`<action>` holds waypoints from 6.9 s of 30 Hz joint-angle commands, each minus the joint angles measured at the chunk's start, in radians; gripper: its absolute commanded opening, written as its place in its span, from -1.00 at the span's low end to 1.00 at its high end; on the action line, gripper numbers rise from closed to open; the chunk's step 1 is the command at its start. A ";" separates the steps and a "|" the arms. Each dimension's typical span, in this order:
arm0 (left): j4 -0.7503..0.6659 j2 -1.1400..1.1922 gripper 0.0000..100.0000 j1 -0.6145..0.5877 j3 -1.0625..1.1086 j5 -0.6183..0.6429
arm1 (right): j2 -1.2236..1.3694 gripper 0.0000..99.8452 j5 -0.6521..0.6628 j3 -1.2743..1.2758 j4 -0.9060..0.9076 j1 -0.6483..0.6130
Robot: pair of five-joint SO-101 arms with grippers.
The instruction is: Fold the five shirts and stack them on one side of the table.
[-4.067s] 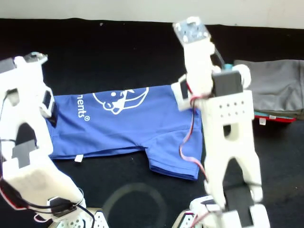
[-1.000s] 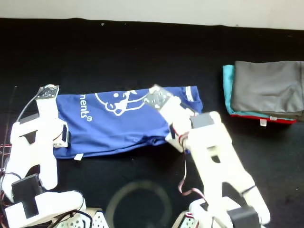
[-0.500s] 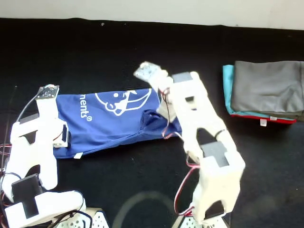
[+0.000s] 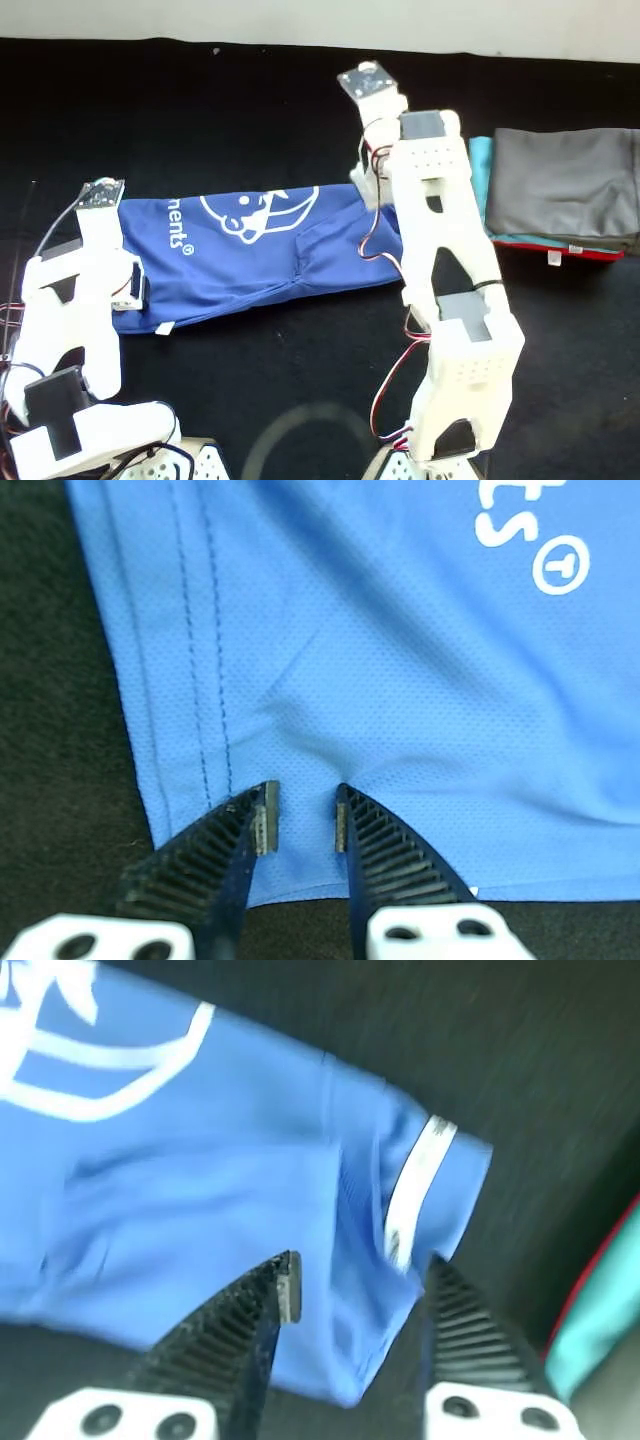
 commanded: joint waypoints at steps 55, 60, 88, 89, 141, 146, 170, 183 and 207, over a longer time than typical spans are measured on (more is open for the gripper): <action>-0.038 0.005 -0.78 0.007 -0.005 -0.002 | 0.381 -0.99 -0.020 -0.429 -0.082 0.226; -0.038 0.005 -0.78 0.007 -0.005 -0.002 | 0.381 -0.99 -0.020 -0.762 0.197 0.226; -0.038 0.005 -0.78 0.008 -0.005 -0.002 | -1.040 -0.99 -0.166 1.036 -0.337 0.108; -0.038 0.005 -0.78 0.008 -0.005 -0.002 | -1.098 -0.99 -0.164 1.173 -0.432 0.110; 0.815 0.414 -0.57 -0.064 -1.099 0.347 | -1.764 -0.99 -0.109 2.130 -0.794 0.105; 0.809 0.575 -0.57 -0.059 -1.216 0.345 | -1.764 -0.99 -0.109 2.129 -0.794 0.105; 0.951 0.880 -0.56 -0.099 -1.580 0.238 | -1.764 -0.98 -0.109 2.129 -0.796 0.104; 0.881 1.026 -0.57 -0.073 -1.580 0.262 | -1.764 -0.98 -0.109 2.129 -0.796 0.077; 0.976 1.029 -0.98 -0.414 -1.817 0.035 | -1.764 -0.98 -0.112 2.129 -0.797 0.082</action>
